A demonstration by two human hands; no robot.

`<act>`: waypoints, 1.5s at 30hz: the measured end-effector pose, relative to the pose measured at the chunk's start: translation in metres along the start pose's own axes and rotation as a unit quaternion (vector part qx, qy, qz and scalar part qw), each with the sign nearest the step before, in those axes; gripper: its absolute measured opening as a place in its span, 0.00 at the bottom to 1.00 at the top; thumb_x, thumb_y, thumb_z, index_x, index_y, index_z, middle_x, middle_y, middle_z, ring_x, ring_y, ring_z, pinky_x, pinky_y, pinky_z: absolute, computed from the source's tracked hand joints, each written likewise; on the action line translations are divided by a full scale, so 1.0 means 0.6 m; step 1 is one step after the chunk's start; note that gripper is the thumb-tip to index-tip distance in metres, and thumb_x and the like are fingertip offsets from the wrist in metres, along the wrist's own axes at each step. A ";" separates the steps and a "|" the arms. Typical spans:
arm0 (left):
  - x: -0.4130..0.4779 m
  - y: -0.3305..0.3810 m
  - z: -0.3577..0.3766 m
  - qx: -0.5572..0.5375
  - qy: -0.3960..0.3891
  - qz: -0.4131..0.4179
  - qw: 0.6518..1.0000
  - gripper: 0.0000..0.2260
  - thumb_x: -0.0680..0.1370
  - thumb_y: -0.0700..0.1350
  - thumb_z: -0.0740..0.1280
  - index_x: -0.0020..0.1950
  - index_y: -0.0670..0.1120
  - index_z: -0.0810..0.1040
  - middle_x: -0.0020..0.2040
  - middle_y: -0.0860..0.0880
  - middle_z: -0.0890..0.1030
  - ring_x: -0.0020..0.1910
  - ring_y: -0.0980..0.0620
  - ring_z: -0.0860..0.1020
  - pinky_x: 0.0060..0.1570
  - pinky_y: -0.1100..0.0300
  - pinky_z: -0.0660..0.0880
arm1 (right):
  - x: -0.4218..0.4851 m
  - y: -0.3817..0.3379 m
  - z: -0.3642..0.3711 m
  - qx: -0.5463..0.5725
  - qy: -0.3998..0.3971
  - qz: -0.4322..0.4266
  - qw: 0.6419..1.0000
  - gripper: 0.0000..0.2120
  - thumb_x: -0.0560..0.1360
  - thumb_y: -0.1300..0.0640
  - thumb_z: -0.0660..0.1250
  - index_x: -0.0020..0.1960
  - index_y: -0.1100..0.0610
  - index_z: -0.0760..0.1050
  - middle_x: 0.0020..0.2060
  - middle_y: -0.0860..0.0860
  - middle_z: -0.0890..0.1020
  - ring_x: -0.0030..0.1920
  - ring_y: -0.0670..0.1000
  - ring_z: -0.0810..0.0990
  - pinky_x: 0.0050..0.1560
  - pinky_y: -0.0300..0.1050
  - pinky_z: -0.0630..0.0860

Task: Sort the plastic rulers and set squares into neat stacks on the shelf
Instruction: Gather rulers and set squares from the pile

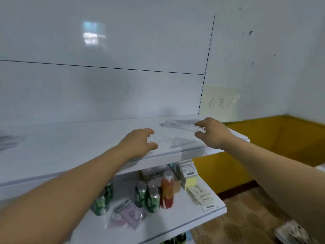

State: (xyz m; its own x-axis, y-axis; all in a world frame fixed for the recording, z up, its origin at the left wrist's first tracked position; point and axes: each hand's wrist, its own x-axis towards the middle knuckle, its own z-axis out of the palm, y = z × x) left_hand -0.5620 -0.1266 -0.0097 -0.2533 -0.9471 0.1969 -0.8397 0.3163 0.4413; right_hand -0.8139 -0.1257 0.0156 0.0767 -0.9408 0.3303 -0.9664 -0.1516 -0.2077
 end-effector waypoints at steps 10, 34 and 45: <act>0.138 0.064 0.061 0.001 -0.013 -0.013 1.000 0.28 0.74 0.52 0.68 0.72 0.50 0.65 0.69 0.50 0.71 0.63 0.50 0.72 0.60 0.58 0.68 | 0.104 0.124 0.030 0.060 -0.035 0.007 0.998 0.21 0.76 0.53 0.64 0.69 0.54 0.70 0.65 0.51 0.75 0.62 0.51 0.75 0.61 0.45 0.71; 0.196 0.097 0.112 -0.011 0.022 -0.189 0.982 0.26 0.73 0.53 0.69 0.69 0.56 0.66 0.65 0.55 0.73 0.53 0.57 0.73 0.52 0.63 0.67 | 0.386 0.207 0.154 0.013 -0.216 -0.179 0.960 0.30 0.76 0.43 0.62 0.75 0.49 0.59 0.73 0.51 0.65 0.70 0.54 0.66 0.67 0.43 0.62; 0.146 0.144 0.122 0.026 -0.012 -0.221 0.975 0.28 0.73 0.55 0.69 0.71 0.56 0.65 0.68 0.55 0.71 0.55 0.56 0.72 0.55 0.63 0.67 | 0.400 0.221 0.170 -0.021 -0.202 -0.232 0.951 0.27 0.78 0.39 0.55 0.74 0.50 0.60 0.70 0.52 0.68 0.68 0.56 0.69 0.68 0.50 0.65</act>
State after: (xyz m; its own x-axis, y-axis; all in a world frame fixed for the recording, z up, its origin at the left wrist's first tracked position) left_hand -0.6917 -0.1861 -0.0183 0.1285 -0.9914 -0.0238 -0.8920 -0.1261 0.4341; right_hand -0.8984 -0.4027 -0.0267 0.5767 -0.8170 -0.0044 -0.8142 -0.5742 -0.0857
